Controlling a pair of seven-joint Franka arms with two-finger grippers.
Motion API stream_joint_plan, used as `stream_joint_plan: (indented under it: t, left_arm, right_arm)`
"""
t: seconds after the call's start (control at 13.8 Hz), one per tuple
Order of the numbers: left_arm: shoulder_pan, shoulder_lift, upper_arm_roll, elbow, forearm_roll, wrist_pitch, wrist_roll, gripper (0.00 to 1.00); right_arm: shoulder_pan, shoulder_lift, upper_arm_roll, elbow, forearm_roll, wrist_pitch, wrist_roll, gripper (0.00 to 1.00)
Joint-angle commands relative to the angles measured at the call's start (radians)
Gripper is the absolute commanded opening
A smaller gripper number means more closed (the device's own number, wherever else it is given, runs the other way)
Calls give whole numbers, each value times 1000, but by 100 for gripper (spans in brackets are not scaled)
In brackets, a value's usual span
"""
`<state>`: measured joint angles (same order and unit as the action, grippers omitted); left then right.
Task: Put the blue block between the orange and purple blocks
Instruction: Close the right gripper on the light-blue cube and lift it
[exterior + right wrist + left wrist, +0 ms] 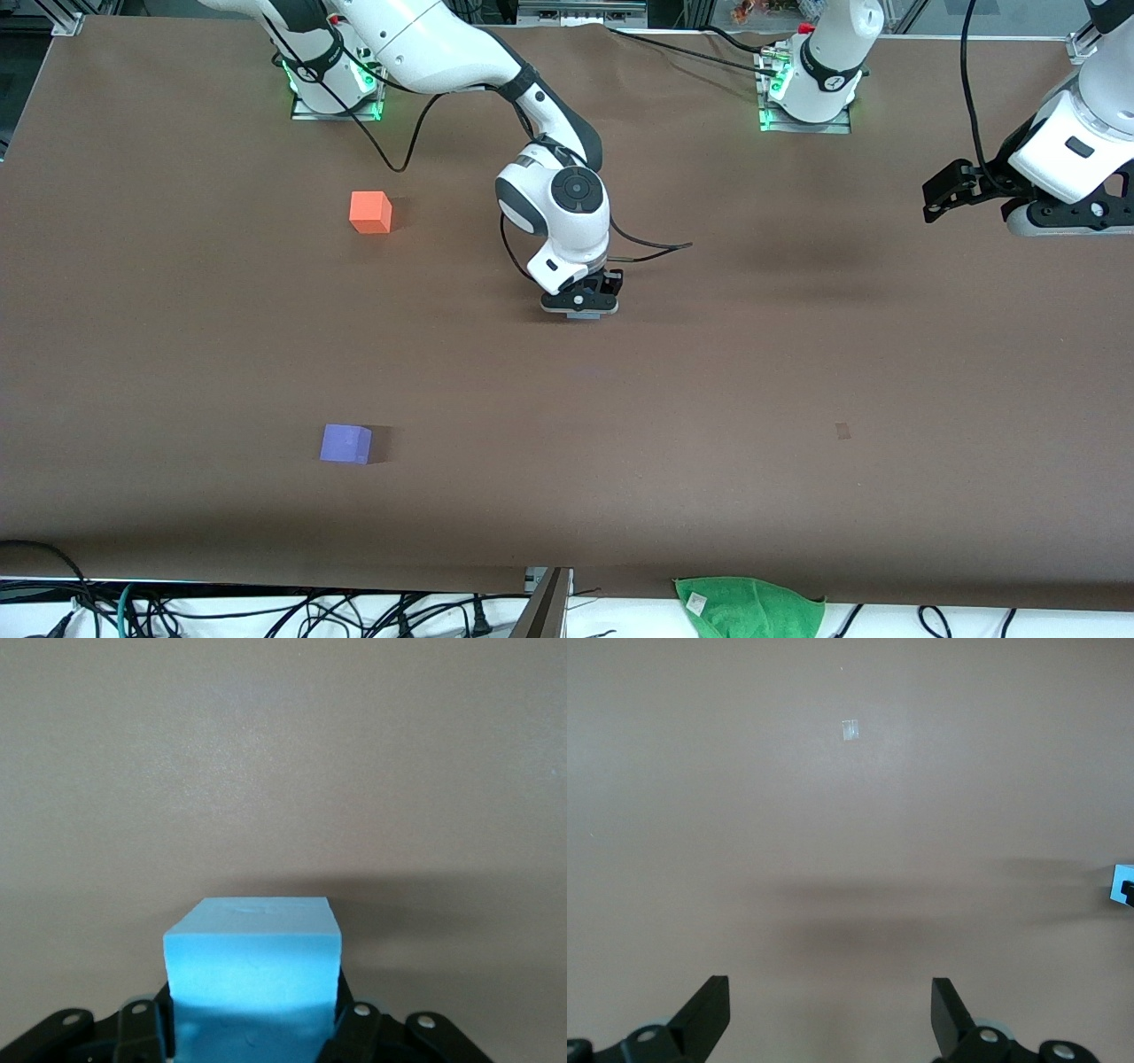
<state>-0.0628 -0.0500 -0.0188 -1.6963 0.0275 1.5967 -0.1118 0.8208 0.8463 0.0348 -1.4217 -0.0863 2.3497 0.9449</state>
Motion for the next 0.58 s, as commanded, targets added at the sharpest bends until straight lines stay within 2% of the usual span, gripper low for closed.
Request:
stream_joint_plan:
  t: [0.0, 0.14, 0.51]
  left_arm:
    - [-5, 15, 0, 35, -20, -32, 24, 100]
    - [-5, 15, 0, 37, -20, -43, 24, 100]
    - [-6, 16, -1, 41, -21, -43, 24, 100]
  right_arm:
    - [3, -6, -9, 27, -13, -4, 3, 37]
    - [-12, -38, -9, 32, -12, -26, -5, 37]
    - [-159, -197, -7, 24, 10, -274, -165, 37]
